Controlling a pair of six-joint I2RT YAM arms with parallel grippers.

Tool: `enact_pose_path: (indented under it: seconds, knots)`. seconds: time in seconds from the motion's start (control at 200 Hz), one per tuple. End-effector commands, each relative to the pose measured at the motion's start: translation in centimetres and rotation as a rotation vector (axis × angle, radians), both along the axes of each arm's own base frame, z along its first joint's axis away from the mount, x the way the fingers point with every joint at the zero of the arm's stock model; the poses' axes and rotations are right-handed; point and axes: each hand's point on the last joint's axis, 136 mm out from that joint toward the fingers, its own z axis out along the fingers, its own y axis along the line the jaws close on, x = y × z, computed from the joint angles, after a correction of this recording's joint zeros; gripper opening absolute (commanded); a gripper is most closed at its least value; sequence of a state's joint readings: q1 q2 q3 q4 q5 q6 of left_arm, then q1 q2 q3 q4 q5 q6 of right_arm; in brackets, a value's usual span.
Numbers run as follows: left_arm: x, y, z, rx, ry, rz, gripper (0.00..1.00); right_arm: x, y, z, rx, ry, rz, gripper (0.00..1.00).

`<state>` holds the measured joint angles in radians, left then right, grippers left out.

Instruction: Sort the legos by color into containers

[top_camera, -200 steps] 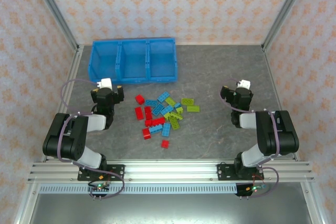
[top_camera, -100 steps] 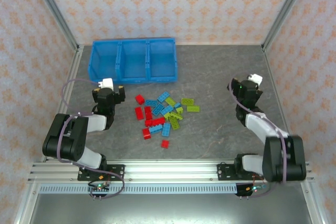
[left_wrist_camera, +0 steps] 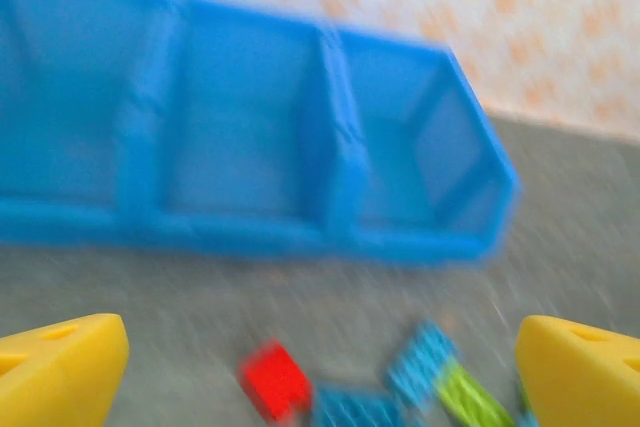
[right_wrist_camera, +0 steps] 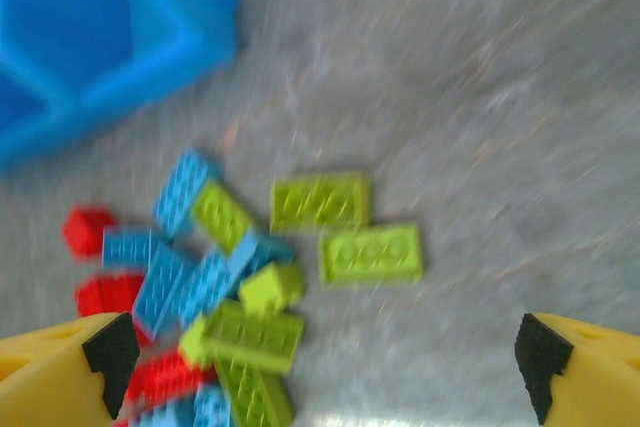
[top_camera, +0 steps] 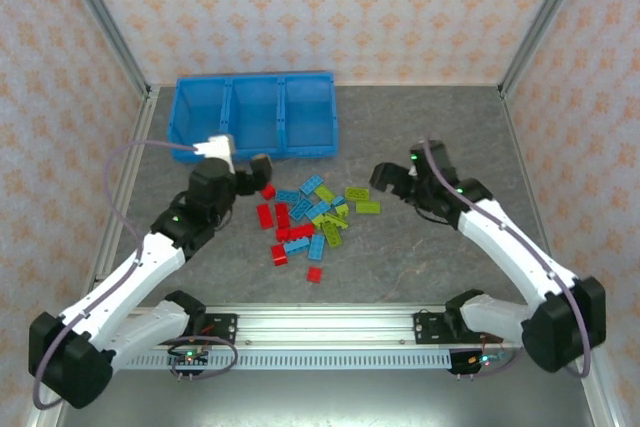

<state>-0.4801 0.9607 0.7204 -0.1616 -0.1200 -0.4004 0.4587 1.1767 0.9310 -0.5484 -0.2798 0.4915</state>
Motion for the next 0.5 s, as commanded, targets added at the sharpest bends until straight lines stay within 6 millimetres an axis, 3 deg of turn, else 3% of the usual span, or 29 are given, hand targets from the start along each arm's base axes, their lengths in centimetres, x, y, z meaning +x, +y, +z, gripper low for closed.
enact_pose_path:
  seconds: [0.0, 0.13, 0.23, 0.34, 0.495]
  knots:
    - [-3.6, -0.3, -6.4, 0.044, 0.279, 0.037, 0.95, -2.3, 3.1, -0.9, -0.013, 0.127, 0.114, 1.00]
    - [-3.7, 0.0, -9.6, 0.101, 0.362, 0.082, 0.81, -2.2, 4.8, -1.7, -0.048, 0.150, 0.155, 1.00]
    - [-3.2, 0.7, -10.6, 0.135, 0.392, 0.149, 0.73, -2.0, 5.2, -2.0, -0.061, 0.157, 0.160, 0.99]
    - [-2.6, 1.2, -11.6, 0.175, 0.433, 0.215, 0.55, -2.0, 5.1, -2.3, -0.063, 0.161, 0.154, 0.99]
    - [-1.8, 0.2, -14.3, 0.213, 0.523, 0.203, 0.55, -2.5, 4.6, -2.7, -0.074, 0.173, 0.140, 0.99]
